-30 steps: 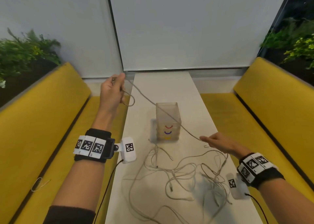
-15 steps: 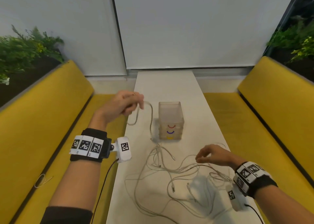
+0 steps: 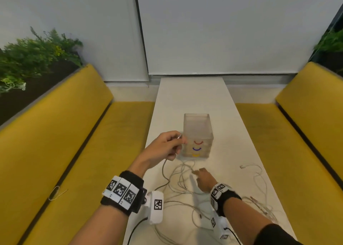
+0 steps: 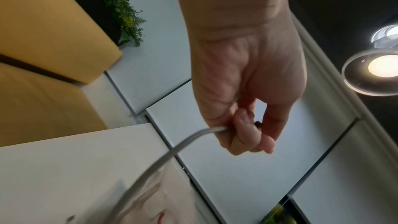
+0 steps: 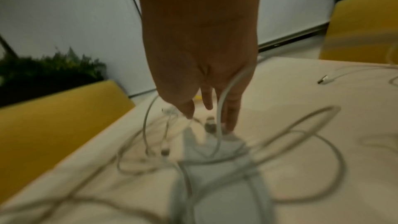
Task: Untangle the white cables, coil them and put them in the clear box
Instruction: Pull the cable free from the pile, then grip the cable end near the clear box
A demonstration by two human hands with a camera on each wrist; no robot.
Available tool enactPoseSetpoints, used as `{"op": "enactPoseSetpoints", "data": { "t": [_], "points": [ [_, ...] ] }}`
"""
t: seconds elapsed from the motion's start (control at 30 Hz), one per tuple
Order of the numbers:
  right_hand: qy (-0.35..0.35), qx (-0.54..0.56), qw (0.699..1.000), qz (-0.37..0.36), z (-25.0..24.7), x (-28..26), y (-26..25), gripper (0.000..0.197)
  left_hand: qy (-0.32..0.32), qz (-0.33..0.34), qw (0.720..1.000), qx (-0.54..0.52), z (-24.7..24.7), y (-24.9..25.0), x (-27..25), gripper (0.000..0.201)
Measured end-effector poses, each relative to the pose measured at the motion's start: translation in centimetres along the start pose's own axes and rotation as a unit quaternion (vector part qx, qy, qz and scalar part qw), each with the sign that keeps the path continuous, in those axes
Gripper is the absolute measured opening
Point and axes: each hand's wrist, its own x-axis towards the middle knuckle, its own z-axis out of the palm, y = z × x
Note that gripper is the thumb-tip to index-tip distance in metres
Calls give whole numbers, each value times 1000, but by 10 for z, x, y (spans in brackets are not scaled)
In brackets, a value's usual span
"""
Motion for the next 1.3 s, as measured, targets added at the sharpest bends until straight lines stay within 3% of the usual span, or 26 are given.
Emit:
{"op": "enactPoseSetpoints", "data": {
  "t": [0.1,0.17,0.23,0.33,0.47,0.63,0.77,0.87,1.0,1.13,1.17,1.3],
  "points": [
    [-37,-97,994,17,14,1,0,58,22,-7,1000,-20,-1,-9,2,15],
    [-27,-105,994,21,14,0,0,52,36,-7,999,-16,0,-12,4,16],
    [-8,-59,998,28,16,1,4,40,47,-8,999,-4,2,-14,8,18],
    [33,-14,999,29,12,-2,11,45,59,5,998,30,5,-18,14,18],
    [121,67,989,60,-18,-11,10,27,64,32,990,120,12,-26,23,21],
    [217,155,964,-10,-97,-36,-18,13,78,76,966,235,26,-31,28,26],
    [236,215,944,-78,-162,-74,-47,9,62,97,956,271,41,-19,28,35],
    [242,334,901,-134,-191,-97,-59,6,91,125,953,262,50,-10,32,9],
    [207,521,805,-195,-203,-114,-63,23,102,153,963,195,50,7,33,24],
    [49,612,764,-199,-190,-113,-59,54,143,175,963,147,55,26,30,31],
    [19,612,764,-201,-185,-113,-58,57,162,185,959,140,56,31,30,31],
    [-2,527,825,-206,-161,-116,-65,13,202,203,958,-24,47,49,22,34]
  ]
}}
